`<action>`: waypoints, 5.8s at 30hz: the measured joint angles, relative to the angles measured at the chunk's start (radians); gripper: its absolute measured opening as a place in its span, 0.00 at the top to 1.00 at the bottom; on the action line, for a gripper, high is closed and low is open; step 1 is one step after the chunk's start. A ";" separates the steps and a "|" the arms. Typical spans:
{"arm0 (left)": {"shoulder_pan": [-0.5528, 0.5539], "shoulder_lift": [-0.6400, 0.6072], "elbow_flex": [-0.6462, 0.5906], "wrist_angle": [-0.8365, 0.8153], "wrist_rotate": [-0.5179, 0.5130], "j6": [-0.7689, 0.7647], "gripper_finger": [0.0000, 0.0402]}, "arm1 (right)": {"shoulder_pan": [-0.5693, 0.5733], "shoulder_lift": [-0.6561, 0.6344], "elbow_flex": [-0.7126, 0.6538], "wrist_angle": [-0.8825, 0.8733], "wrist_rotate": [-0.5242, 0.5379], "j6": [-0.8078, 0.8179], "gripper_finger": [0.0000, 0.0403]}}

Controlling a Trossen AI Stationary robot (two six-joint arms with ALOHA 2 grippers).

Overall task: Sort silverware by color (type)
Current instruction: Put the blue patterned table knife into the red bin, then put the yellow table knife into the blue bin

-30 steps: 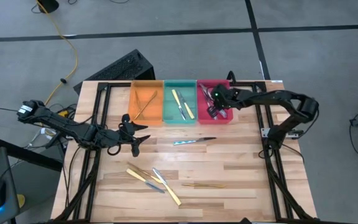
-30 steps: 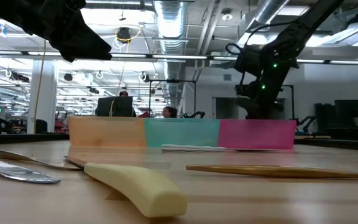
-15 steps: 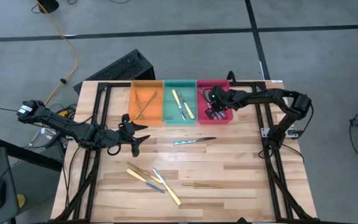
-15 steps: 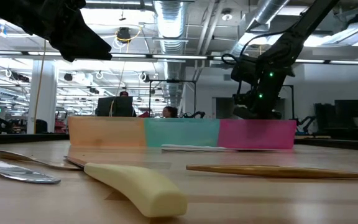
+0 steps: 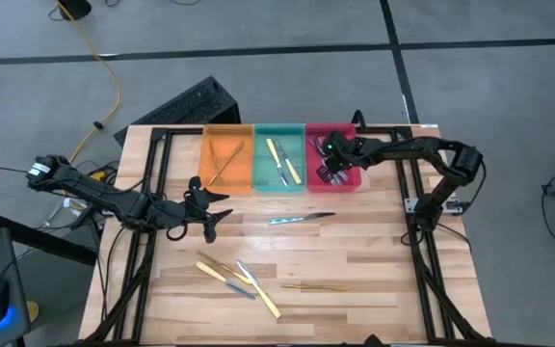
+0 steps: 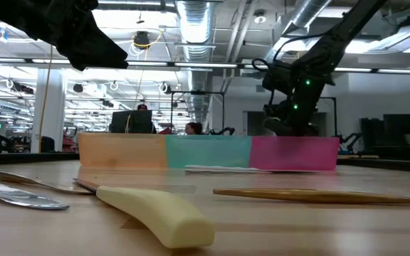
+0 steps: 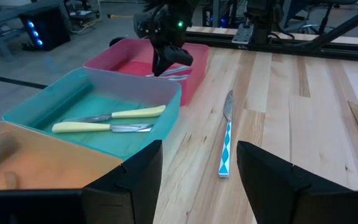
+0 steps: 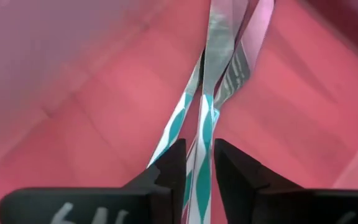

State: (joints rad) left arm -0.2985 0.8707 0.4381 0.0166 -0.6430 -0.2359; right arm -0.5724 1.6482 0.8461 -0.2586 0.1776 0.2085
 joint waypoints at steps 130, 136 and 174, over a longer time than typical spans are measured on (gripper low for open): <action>0.042 0.983 0.529 -0.074 1.179 0.830 0.53 | 1.232 0.172 0.489 0.027 0.139 0.628 0.71; 0.046 0.979 0.529 -0.118 1.186 0.832 0.53 | 1.231 0.172 0.489 0.026 0.139 0.585 0.71; -0.160 0.980 0.528 0.056 0.626 0.607 0.53 | 1.201 0.172 0.489 -0.025 -0.023 0.262 0.71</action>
State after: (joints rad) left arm -0.4590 1.8507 0.9661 0.0727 -0.0167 0.3707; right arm 0.6291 1.8202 1.3350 -0.2840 0.1547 0.4703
